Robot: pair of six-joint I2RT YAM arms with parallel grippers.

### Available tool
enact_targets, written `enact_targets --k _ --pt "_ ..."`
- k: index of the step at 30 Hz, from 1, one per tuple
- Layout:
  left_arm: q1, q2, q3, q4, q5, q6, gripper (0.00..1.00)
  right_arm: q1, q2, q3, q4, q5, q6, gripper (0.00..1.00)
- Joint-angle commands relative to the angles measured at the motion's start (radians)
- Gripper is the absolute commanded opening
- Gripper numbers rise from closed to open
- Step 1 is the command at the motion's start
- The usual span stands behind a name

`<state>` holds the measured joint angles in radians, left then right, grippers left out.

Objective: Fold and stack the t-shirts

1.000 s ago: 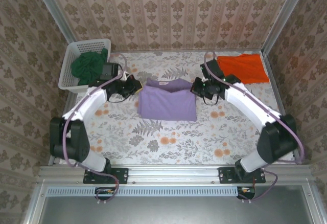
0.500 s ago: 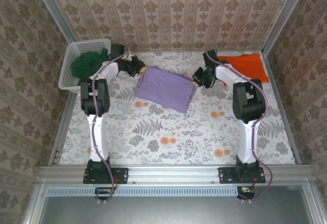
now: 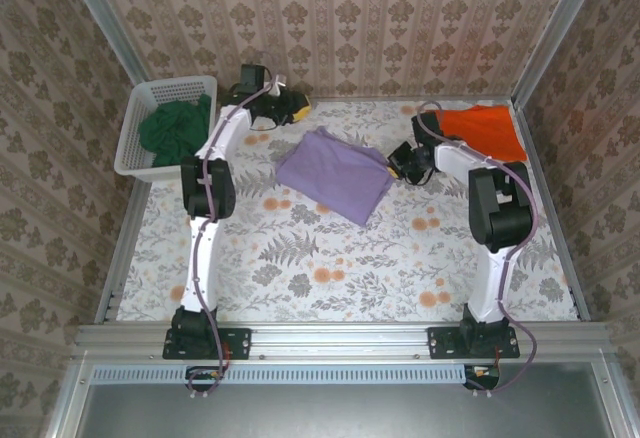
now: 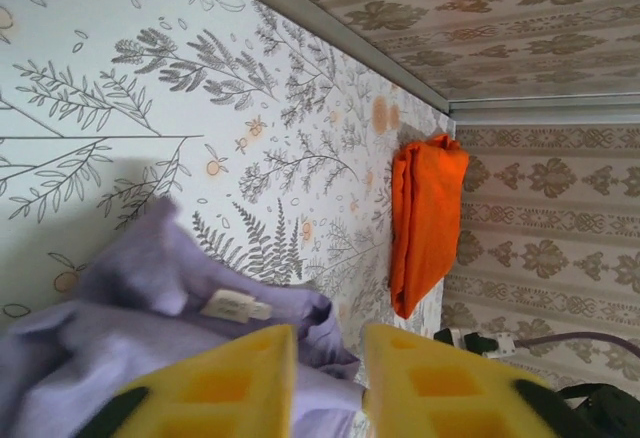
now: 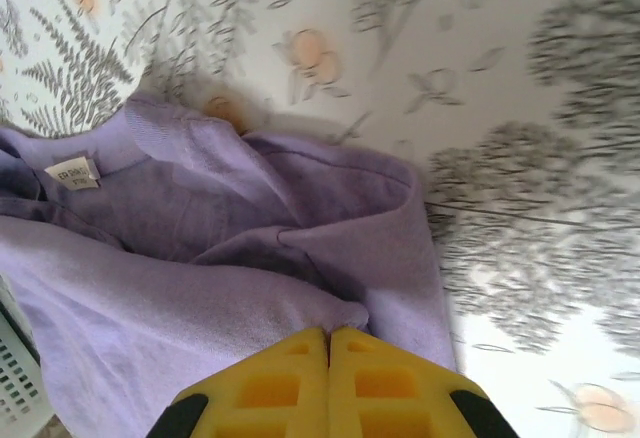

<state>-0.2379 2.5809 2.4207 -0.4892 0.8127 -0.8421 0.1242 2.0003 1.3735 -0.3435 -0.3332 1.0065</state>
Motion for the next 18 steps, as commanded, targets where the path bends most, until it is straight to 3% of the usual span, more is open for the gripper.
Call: enact_targets --k 1,7,11,14,18 --pt "-0.015 -0.109 -0.099 -0.050 -0.064 0.088 0.37 -0.015 -0.049 0.008 0.061 -0.039 0.026 0.00" --pt "-0.063 -0.405 -0.570 0.091 -0.238 0.163 0.43 -0.014 -0.177 -0.075 0.108 -0.033 0.061 0.00" --pt "-0.105 -0.512 -0.754 0.122 -0.336 0.193 0.45 -0.032 -0.199 -0.103 0.030 0.050 0.066 0.00" --pt "-0.133 -0.520 -0.791 0.102 -0.390 0.228 0.47 -0.057 -0.164 -0.105 0.009 0.080 0.074 0.00" --pt "-0.161 -0.463 -0.758 0.052 -0.357 0.268 0.47 -0.072 -0.106 -0.080 -0.050 0.137 0.089 0.00"
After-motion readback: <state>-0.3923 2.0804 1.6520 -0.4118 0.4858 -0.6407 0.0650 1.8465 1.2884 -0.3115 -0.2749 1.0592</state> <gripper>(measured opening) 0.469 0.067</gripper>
